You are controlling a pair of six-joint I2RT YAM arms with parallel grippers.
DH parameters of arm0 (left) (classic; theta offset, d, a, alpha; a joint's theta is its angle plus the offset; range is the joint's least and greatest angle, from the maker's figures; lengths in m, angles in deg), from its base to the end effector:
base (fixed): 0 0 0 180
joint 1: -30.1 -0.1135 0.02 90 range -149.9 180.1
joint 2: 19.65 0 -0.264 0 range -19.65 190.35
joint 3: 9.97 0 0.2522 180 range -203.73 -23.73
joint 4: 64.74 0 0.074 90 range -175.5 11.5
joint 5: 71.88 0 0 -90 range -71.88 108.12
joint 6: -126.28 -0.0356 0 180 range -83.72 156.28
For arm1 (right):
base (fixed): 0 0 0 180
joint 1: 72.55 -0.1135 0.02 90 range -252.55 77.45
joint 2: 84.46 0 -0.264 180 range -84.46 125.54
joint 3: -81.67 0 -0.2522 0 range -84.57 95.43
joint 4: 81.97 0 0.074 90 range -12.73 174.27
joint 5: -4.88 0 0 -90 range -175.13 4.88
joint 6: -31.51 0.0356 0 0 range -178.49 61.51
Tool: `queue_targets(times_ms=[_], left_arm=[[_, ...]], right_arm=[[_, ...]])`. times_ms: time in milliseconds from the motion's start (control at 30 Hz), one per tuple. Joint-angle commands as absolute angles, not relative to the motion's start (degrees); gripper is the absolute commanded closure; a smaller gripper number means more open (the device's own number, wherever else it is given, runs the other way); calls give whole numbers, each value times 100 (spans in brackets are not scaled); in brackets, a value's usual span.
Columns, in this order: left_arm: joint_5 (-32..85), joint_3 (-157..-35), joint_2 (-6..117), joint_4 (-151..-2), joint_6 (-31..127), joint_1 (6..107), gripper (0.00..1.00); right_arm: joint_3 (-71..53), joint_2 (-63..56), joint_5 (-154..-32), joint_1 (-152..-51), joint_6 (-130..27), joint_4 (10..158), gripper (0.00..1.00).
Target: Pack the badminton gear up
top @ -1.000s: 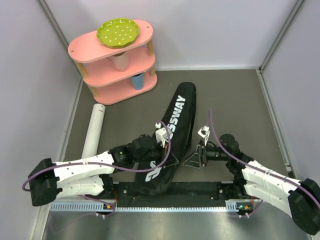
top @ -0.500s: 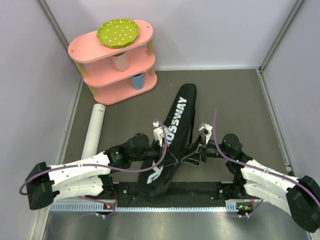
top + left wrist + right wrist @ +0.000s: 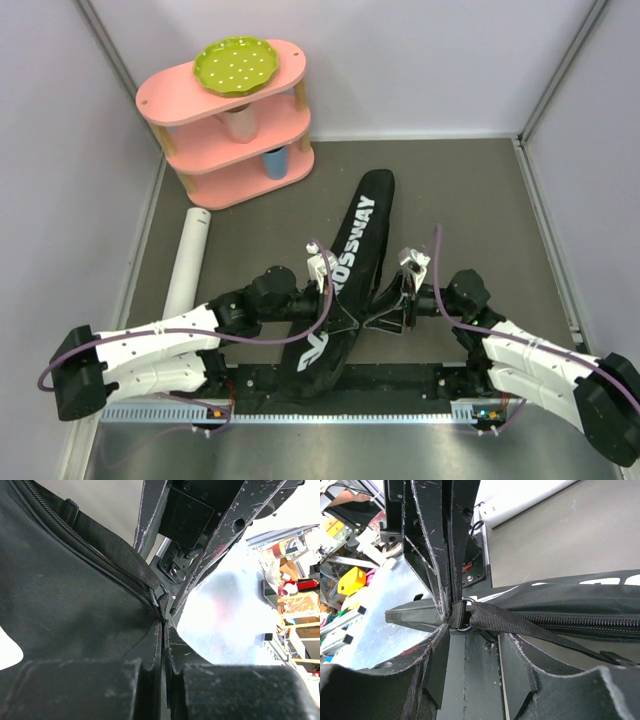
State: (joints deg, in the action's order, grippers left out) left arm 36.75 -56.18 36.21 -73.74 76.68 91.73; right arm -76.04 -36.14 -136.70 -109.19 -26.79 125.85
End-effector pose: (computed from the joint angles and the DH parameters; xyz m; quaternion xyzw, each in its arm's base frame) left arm 0.0957 -0.2012 0.2553 0.2404 0.7705 -0.5301 0.2598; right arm 0.1175 0.1221 0.2030 -0.3391 0.6126 0.6137 0.3649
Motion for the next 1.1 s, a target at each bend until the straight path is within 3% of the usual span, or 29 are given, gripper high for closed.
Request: queue_targets(times_ms=[0, 633, 733, 800, 967, 1067], left_arm=[[3851, -5625, 3396, -6795, 7680, 9154, 100], [3860, -5546, 3300, -6760, 7741, 9136, 100], [3860, -5564, 3300, -6769, 7724, 9127, 100], [3860, -5590, 3291, -6821, 7706, 9119, 100], [3737, -5590, 3072, -7014, 7671, 9110, 100], [3675, -5581, 2931, -7111, 7662, 9101, 100]], right_arm=[[-7596, -3480, -13839, -11095, -2729, 13365, 58], [-7490, -3770, -13470, -11298, -2791, 13085, 82], [-7499, -3823, -13408, -11307, -2781, 13050, 89], [-7482, -3849, -13382, -11307, -2799, 12910, 100], [-7473, -4007, -13031, -11307, -2974, 12357, 100], [-7333, -4270, -12154, -11298, -3098, 11478, 100]])
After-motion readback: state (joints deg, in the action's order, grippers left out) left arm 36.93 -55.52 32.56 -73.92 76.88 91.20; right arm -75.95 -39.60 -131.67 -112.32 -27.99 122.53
